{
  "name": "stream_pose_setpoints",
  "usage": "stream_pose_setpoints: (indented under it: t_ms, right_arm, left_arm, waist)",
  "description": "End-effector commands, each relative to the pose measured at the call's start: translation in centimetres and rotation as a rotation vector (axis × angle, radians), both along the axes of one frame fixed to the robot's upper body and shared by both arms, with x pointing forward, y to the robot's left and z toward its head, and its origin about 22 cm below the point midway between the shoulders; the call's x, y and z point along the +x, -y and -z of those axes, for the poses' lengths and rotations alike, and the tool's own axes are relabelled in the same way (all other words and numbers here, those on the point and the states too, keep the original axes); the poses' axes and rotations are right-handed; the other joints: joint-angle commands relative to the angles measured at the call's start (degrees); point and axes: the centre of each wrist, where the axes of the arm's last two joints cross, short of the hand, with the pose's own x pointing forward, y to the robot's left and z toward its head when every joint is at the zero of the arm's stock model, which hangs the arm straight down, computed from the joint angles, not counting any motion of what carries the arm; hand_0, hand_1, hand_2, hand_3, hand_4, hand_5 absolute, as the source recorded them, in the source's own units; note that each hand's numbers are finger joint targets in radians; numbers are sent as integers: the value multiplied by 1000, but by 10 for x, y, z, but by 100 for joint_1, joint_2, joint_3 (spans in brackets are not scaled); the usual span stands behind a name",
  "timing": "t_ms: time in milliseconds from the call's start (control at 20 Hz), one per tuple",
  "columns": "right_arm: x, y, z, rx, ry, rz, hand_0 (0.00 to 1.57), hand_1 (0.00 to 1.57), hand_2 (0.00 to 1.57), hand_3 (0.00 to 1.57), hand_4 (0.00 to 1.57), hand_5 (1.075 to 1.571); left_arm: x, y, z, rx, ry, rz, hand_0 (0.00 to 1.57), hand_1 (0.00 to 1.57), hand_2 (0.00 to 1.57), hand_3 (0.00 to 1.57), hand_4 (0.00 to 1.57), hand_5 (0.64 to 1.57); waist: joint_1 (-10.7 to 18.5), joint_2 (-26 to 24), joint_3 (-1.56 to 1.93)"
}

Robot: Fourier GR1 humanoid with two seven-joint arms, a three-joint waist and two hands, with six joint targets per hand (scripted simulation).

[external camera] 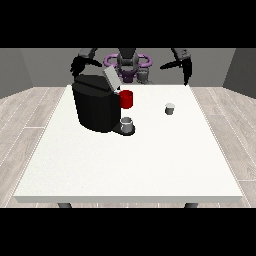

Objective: Insert the coffee pod into the coffee machine and close the lid

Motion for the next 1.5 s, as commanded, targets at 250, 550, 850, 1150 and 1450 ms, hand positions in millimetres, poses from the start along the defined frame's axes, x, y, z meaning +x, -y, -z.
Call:
stream_pose_setpoints:
  t_ms: [250,550,850,1150,1450]
  right_arm:
    - [9,-11,-15,7,48,-50,0,0,0,0,233,1571]
    - [18,-25,-25,-8,97,-76,0,0,0,0,332,1571]
    - [28,-14,-8,-4,-29,-33,0,0,0,0,372,1571]
    - [54,-9,-33,-33,-27,9,0,0,0,0,423,1571]
    - [28,-17,-13,-67,-57,-66,0,0,0,0,356,1571]
  left_arm:
    - [27,-32,9,67,-121,-21,0,0,0,0,0,1571]
    - [43,-56,7,96,-95,-72,0,0,0,0,0,1571]
    - [57,-29,11,212,-193,-25,0,0,0,0,0,1571]
    - [68,-10,20,307,-189,-10,105,105,502,0,0,1571]
    - [49,-33,51,367,-258,-81,758,758,820,513,0,1571]
  waist:
    - [-285,446,-1]
    - [-386,942,-2]
    - [-169,681,1]
    - [-104,788,0]
    - [-471,819,-3]
